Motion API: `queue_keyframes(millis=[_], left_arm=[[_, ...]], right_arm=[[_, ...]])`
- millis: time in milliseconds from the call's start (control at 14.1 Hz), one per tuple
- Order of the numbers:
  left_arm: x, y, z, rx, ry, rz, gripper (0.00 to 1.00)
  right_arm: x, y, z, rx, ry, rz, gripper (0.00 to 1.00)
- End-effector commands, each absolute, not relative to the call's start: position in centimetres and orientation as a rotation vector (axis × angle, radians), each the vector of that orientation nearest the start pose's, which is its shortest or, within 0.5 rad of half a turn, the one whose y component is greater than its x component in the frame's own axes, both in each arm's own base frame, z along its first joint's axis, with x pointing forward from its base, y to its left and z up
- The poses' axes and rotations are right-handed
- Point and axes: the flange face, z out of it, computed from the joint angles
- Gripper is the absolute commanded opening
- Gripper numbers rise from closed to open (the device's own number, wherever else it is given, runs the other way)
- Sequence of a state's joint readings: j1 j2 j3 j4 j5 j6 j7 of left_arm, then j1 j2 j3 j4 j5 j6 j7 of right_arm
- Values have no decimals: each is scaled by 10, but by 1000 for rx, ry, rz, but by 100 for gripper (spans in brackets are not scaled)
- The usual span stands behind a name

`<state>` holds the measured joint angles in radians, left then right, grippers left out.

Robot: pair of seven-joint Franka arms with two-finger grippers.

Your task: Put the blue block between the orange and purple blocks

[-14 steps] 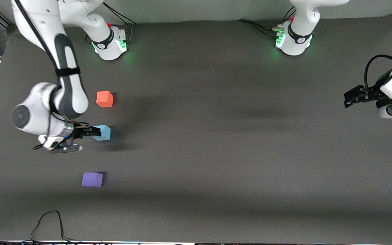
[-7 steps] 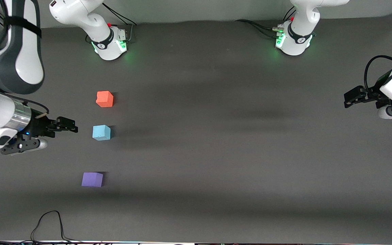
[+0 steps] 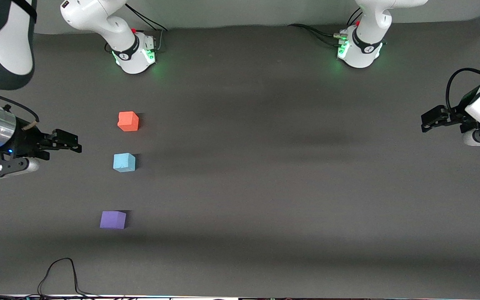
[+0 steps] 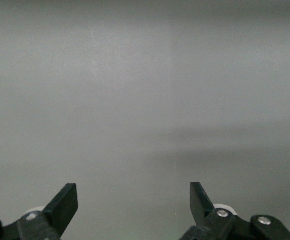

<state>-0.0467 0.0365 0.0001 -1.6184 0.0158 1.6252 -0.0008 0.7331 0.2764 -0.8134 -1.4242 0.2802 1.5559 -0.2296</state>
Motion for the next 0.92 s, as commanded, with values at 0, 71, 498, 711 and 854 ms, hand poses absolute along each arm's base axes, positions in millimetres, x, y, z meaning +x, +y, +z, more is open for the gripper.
queue_keyframes(millis=[0, 71, 498, 711, 854], left_arm=[[569, -26, 590, -3133, 54, 24, 100], [570, -25, 590, -3133, 51, 24, 100], [570, -25, 590, -3133, 51, 24, 100], [570, -25, 590, -3133, 51, 24, 100], [570, -25, 590, -3133, 51, 24, 100]], right_arm=[[605, 46, 585, -3050, -244, 76, 100], [605, 50, 586, -3054, -261, 74, 100], [600, 53, 581, -3073, -318, 102, 100], [588, 46, 582, -3081, -346, 120, 100], [576, 25, 577, -3054, -316, 123, 100]])
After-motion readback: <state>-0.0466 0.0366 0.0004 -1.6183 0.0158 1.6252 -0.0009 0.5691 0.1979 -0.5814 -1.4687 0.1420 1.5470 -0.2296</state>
